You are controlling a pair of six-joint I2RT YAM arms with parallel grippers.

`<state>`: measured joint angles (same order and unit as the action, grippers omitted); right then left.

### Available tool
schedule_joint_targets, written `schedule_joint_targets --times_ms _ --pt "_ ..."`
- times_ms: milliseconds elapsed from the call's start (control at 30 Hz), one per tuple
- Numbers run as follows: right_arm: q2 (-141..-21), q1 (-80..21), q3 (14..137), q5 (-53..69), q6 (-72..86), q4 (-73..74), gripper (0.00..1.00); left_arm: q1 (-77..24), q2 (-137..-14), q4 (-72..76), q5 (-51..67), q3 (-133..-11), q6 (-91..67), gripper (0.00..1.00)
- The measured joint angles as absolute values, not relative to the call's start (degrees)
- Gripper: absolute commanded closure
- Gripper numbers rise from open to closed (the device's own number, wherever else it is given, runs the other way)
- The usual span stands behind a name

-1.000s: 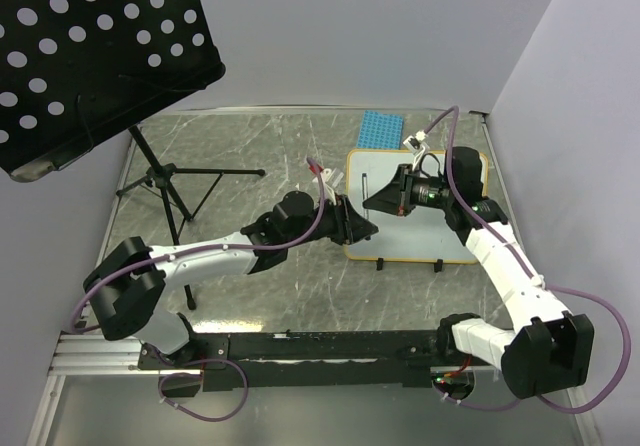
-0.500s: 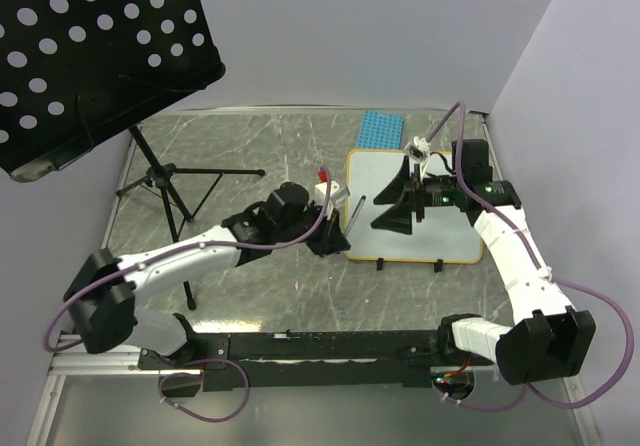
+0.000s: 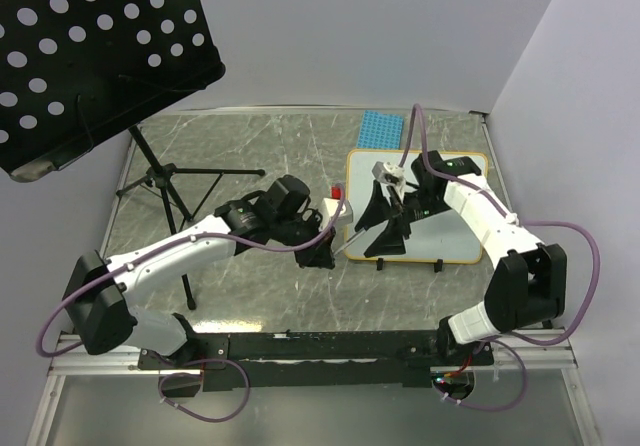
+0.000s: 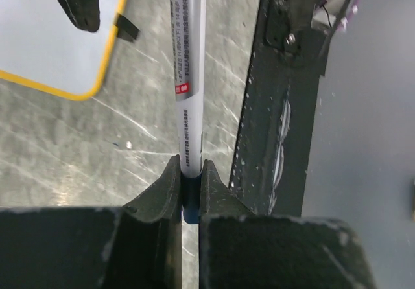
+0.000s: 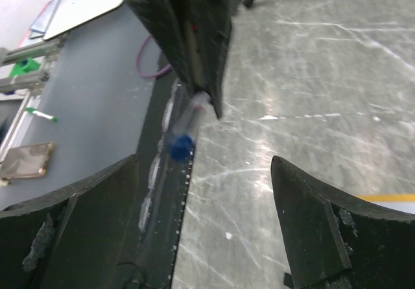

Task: Write a sentence on the whiteboard
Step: Pass from the right arm to the left, then pass from the left arm to the right

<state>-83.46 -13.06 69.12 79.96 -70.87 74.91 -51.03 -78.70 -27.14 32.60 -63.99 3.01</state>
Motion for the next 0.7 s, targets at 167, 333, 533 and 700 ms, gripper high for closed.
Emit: schedule_joint_targets --times_ms 167,333,533,700 --pt "-80.90 -16.60 67.40 78.87 -64.64 72.01 0.13 -51.11 -80.75 -28.73 34.48 -64.79 3.64 0.99" --pt "-73.91 -21.76 62.96 74.81 -53.71 62.89 0.23 -51.11 -82.04 -29.02 35.22 -65.82 3.66 0.99" --pt "-74.96 -22.15 62.96 74.32 -49.93 60.27 0.38 -51.24 -82.37 -28.97 35.51 -65.95 3.62 0.99" --pt "-75.81 -22.24 62.96 73.95 -48.66 59.42 0.43 -51.24 -82.61 -28.97 35.86 -65.95 3.38 0.99"
